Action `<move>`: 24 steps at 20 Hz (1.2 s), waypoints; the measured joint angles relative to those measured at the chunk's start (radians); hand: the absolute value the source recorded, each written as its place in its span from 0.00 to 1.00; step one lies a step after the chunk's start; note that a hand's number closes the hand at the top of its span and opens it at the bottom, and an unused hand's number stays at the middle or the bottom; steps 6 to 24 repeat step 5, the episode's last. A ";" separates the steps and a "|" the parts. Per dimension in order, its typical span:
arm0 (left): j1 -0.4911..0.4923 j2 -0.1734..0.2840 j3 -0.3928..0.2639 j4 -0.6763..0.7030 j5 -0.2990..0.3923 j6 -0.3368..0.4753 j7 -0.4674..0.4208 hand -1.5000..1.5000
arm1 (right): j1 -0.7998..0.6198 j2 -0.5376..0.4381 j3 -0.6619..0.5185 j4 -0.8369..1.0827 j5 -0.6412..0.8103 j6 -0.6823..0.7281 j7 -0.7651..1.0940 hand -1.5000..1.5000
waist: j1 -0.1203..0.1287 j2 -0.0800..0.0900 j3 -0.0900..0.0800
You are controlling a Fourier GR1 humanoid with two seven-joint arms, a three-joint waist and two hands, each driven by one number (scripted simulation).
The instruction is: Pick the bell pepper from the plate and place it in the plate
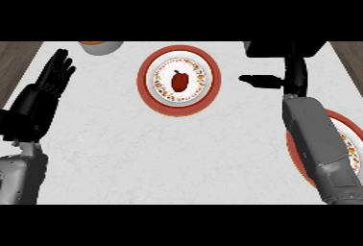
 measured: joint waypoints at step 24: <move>0.012 -0.003 0.009 0.000 0.001 -0.009 -0.007 0.50 | 0.107 -0.039 0.031 -0.146 0.002 0.041 0.037 0.00 | -0.001 -0.001 0.000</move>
